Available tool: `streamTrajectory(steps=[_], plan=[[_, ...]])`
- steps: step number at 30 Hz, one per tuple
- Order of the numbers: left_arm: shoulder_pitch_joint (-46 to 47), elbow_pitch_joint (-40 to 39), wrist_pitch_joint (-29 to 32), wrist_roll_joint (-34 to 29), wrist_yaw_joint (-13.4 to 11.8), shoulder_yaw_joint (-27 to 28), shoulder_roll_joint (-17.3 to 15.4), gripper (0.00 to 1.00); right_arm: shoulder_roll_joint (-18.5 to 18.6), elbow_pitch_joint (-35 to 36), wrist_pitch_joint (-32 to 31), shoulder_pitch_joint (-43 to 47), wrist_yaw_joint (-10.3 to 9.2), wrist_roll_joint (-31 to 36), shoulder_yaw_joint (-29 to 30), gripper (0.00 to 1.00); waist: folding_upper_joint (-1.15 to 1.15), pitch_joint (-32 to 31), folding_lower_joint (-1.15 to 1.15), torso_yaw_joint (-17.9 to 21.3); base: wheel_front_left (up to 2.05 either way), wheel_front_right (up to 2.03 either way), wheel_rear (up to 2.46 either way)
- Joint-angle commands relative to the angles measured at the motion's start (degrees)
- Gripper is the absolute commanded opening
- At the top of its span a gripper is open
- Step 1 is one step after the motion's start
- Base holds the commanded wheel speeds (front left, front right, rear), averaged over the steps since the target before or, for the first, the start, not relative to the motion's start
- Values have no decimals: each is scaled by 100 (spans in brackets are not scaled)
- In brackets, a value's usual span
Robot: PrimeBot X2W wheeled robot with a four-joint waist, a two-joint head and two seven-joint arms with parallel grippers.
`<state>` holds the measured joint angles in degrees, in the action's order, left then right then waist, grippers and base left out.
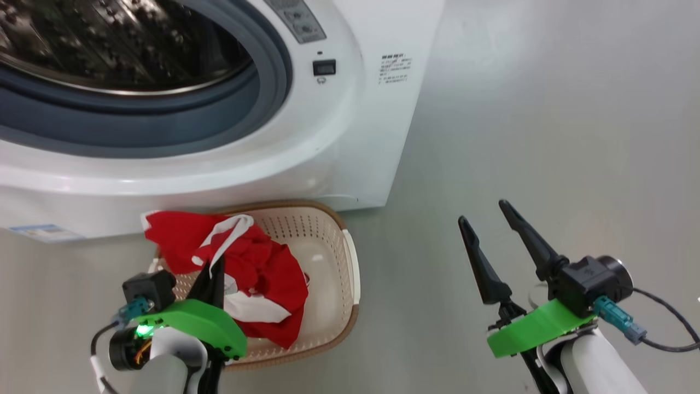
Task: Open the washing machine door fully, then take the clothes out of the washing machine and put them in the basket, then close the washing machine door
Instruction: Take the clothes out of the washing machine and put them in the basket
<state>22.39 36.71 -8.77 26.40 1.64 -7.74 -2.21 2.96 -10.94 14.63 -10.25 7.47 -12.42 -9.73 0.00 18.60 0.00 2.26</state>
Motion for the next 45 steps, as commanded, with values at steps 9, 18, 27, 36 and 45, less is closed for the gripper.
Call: streamTrajectory(steps=[9,18,27,36,45], plan=[[1147,1790,-120,477,173,-241,-68,0,-8,208,37,-451,2,14,-188,100,0,829,0,158,0,0,0],[1885,3025,171,533,70,-415,-67,0,-8,198,37,-649,2,-32,-201,100,0,1156,0,339,0,0,0],[2107,3582,656,683,23,-384,-84,60,-8,161,37,-720,2,-119,-253,100,0,1227,0,465,0,0,0],[2110,3668,507,725,30,-425,-93,100,-8,119,37,-722,2,-134,-235,100,0,1158,0,420,0,0,0],[2078,3456,-386,701,301,-591,-74,100,-8,61,37,-642,2,-10,-62,100,0,778,0,206,0,0,0]])
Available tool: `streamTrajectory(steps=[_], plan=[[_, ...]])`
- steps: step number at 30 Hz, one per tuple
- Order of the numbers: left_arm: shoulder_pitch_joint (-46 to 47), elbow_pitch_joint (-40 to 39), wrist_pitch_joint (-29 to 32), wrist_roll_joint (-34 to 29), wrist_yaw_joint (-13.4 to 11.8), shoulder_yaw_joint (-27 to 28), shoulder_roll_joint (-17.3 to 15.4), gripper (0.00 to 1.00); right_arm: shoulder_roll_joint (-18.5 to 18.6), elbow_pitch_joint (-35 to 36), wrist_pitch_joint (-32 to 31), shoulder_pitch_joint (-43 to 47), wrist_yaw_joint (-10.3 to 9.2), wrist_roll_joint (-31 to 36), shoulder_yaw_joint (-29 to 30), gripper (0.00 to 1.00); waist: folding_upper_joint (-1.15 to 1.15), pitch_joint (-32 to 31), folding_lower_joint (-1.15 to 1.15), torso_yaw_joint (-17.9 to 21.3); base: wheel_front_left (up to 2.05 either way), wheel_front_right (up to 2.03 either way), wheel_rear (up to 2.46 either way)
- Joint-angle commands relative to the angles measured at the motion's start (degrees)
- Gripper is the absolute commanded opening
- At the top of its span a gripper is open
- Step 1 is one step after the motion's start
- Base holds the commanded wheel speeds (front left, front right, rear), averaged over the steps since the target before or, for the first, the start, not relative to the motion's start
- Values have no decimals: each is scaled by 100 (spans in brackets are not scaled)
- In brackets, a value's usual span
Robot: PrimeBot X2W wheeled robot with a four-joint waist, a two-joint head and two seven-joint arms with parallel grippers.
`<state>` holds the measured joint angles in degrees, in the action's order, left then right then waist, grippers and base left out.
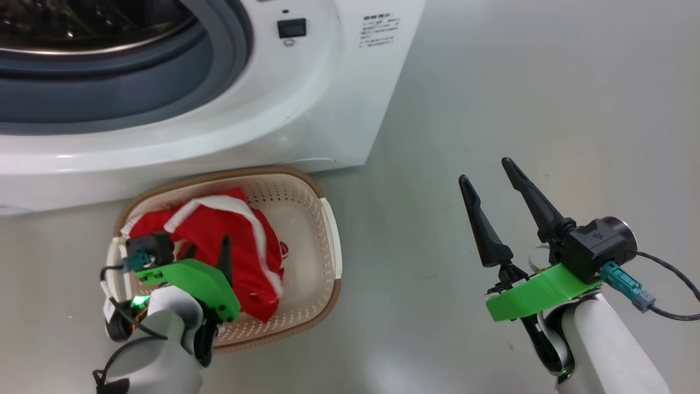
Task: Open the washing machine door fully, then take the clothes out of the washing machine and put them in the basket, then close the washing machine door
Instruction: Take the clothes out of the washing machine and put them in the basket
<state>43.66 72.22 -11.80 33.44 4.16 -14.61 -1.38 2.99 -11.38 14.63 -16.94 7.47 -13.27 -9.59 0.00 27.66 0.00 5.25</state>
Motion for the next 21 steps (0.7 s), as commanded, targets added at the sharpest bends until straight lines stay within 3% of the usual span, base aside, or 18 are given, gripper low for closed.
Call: streamTrajectory(steps=[1,7,11,15,21], plan=[[-70,-160,-155,-34,78,48,-156,100,-12,94,37,46,2,90,-61,100,0,-185,0,-120,0,0,0],[-350,-913,-313,-88,187,-46,-152,100,-12,-9,37,163,2,124,52,100,0,-566,0,-277,0,0,0],[-771,-1947,-317,-396,16,88,-153,100,-12,-53,37,249,2,165,103,100,0,-822,0,-357,0,0,0],[-1288,-2974,-318,-793,-346,333,-164,100,-12,-93,37,345,2,195,146,100,0,-1059,0,-408,0,0,0],[-1880,-4010,-318,-1015,-378,542,-159,100,-12,-117,37,447,2,204,277,100,0,-1329,0,-461,0,0,0]])
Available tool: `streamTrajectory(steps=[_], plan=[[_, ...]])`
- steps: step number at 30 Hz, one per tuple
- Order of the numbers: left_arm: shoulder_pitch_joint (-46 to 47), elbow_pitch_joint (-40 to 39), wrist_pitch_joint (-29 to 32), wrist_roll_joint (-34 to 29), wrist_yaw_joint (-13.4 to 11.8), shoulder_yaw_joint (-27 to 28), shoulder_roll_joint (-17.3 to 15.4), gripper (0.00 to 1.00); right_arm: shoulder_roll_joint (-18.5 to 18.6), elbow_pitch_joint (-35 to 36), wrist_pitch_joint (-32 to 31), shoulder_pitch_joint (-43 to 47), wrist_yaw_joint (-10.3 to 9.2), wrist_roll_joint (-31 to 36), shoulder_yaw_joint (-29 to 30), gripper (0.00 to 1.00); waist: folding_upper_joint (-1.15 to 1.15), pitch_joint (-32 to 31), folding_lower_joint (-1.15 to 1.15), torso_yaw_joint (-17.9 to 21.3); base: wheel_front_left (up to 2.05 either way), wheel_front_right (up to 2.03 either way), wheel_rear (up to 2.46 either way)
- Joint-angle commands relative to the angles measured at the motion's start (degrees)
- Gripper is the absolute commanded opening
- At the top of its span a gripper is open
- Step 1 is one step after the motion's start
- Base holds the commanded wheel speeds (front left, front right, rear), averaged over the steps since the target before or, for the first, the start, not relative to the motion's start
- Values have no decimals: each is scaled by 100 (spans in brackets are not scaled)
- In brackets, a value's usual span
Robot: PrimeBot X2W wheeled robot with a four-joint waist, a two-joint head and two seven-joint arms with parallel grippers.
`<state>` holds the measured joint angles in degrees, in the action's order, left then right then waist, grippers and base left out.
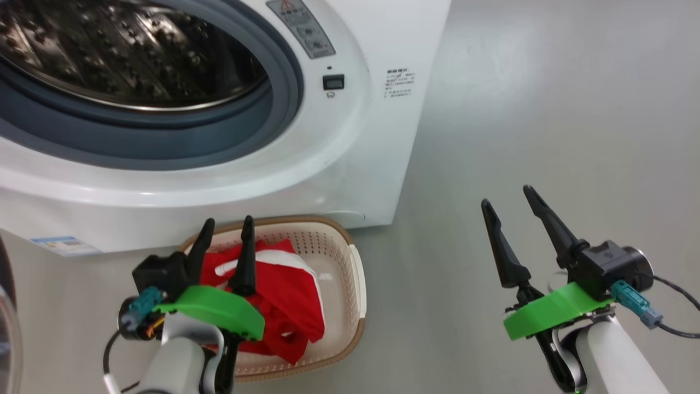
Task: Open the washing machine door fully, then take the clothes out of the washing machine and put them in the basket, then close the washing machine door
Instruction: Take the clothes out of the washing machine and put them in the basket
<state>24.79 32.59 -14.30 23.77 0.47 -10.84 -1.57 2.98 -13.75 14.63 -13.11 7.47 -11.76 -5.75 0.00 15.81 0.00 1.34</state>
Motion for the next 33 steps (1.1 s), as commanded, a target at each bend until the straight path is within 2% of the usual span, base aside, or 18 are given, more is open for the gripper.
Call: streamTrajectory(steps=[1,16,20,33], plan=[[-95,-216,-69,-85,-11,188,-139,100,-11,120,37,80,2,53,-71,100,0,-201,0,-79,0,0,0],[-1231,-2219,-70,-591,-157,688,-190,100,-11,107,37,341,2,122,267,100,0,-873,0,-106,0,0,0],[-1575,-2293,-70,-641,-275,829,-228,100,-11,94,37,483,2,97,307,100,0,-1110,0,-78,0,0,0],[-2408,-2533,51,-625,-401,986,-497,100,-11,249,37,977,2,97,461,100,0,-1593,0,28,0,0,0]])
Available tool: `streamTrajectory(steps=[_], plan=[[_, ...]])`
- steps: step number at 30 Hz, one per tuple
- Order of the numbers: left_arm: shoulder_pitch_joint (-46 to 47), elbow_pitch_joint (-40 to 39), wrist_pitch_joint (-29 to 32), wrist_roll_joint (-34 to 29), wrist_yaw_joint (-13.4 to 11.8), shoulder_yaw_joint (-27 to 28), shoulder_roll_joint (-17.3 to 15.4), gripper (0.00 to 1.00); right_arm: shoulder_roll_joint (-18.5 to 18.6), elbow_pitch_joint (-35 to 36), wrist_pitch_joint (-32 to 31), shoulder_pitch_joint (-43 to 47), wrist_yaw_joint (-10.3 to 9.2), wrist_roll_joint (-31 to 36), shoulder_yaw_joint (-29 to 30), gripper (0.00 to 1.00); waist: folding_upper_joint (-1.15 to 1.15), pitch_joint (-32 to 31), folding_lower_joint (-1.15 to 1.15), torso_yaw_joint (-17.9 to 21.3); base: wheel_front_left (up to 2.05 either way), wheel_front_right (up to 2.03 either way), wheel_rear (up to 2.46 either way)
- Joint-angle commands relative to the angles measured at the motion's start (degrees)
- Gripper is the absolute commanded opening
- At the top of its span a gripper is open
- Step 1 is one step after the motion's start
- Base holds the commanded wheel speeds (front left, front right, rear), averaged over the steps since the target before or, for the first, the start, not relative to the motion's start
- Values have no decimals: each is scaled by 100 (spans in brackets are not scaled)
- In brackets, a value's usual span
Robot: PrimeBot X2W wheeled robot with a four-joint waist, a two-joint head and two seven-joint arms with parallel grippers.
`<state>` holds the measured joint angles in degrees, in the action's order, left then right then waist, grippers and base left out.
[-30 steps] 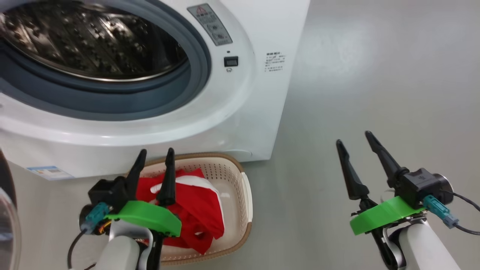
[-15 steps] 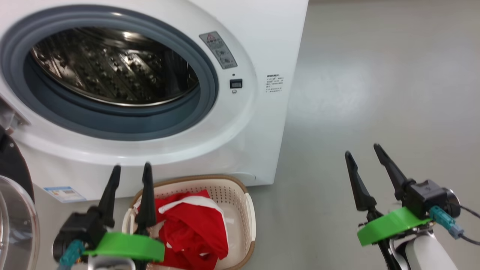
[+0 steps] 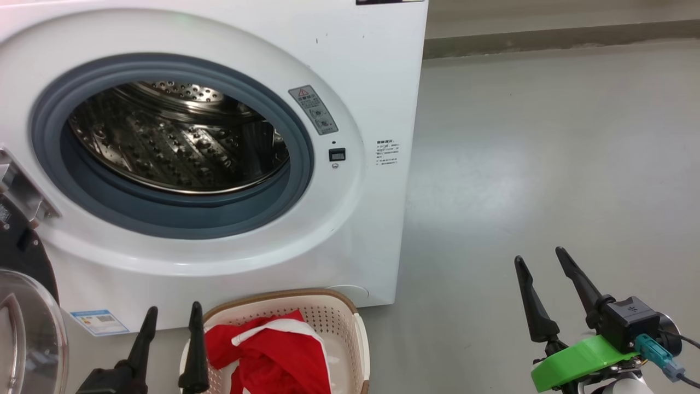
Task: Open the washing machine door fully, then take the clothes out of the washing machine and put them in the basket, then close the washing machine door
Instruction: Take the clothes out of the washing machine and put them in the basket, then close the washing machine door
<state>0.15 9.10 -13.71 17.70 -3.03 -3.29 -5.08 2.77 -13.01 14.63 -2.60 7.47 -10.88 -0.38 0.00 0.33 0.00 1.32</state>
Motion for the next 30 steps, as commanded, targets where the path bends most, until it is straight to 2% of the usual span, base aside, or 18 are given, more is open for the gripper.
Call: streamTrajectory(steps=[1,22,30], plan=[[25,-201,-3,-24,-56,234,-165,100,10,200,37,-53,2,9,-66,100,0,-55,0,34,0,0,0],[-107,-358,41,0,-194,219,-256,100,10,406,37,71,2,11,-27,100,0,-38,0,33,-1,1,0],[-81,-446,100,-47,-257,148,-297,100,10,383,37,44,2,17,-31,100,0,-33,0,7,-77,77,0]])
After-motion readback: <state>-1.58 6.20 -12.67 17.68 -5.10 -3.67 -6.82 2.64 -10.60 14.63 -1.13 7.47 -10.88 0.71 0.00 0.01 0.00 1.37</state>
